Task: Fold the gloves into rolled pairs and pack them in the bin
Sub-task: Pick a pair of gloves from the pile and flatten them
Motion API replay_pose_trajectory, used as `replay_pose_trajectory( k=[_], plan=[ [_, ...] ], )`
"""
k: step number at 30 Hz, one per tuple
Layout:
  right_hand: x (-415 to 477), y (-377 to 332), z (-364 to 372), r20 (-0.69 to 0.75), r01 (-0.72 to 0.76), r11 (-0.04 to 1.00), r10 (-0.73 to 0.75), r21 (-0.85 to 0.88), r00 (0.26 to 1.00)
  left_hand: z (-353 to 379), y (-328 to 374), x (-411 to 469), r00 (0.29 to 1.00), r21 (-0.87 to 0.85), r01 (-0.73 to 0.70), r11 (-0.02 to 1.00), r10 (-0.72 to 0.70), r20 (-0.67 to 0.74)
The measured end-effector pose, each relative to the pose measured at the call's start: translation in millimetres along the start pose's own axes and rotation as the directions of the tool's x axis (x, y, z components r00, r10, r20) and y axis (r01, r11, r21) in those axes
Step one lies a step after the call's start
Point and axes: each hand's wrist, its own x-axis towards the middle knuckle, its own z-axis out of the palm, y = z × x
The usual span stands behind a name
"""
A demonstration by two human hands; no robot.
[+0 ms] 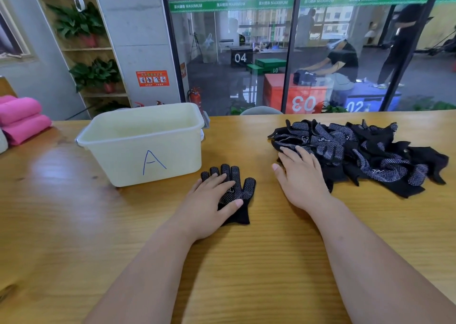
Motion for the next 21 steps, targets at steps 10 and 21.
replay_pose_trajectory(
  k=[10,21],
  plan=[
    [-15.6,2.4,-56.5,0.001,-0.084,0.325,0.246,0.942,0.969,0.0,-3.0,0.6,0.999,-0.034,-0.01,0.999,0.009,-0.043],
    [-12.9,18.6,-42.0,-0.099,-0.115,0.721,0.248,0.683,0.964,-0.6,-3.0,0.2,0.997,-0.078,-0.006,0.997,-0.001,-0.079]
  ],
)
